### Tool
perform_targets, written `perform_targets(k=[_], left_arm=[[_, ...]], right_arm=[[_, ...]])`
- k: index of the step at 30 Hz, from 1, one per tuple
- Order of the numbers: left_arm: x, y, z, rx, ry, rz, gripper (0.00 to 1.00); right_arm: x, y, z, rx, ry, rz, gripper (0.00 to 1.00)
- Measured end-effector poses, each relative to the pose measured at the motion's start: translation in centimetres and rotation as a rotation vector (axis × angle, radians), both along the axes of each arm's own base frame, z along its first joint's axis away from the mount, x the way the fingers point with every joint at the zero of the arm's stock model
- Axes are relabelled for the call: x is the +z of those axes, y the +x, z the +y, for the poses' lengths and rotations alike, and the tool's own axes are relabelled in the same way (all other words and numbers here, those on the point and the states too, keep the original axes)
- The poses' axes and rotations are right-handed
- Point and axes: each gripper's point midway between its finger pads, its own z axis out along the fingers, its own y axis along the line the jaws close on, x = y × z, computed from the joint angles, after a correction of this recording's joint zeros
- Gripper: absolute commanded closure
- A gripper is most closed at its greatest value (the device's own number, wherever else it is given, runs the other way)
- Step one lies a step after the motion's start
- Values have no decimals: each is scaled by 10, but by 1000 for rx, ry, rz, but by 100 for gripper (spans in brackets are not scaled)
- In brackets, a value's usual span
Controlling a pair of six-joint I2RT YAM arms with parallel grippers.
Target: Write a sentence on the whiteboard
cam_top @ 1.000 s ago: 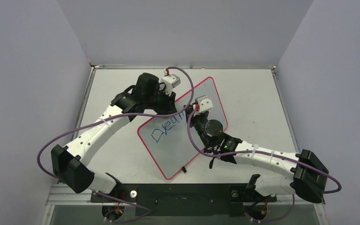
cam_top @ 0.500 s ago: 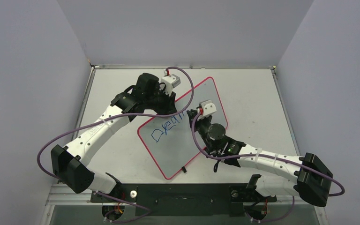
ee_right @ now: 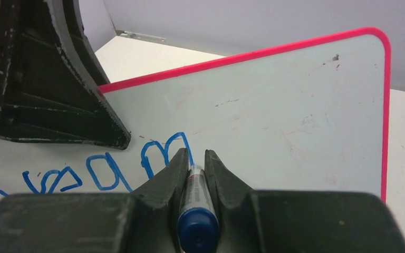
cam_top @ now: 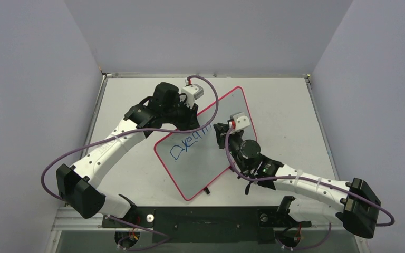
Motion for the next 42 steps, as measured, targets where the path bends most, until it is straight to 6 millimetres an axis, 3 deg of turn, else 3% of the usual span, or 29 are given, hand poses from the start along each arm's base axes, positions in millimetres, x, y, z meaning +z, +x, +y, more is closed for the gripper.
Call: perform_targets(k=[15,23,42], left_arm=[[1,-1,0,0,-1,-3,100],[0,-1,1,0,-1,-2,100],[0,-1,2,7,0,-1,100]], right_arm=[[19,29,-23,-67,74,-34,100],[30,37,-20,-53,112,-48,100],[24,41,-4,5,136,-22,100]])
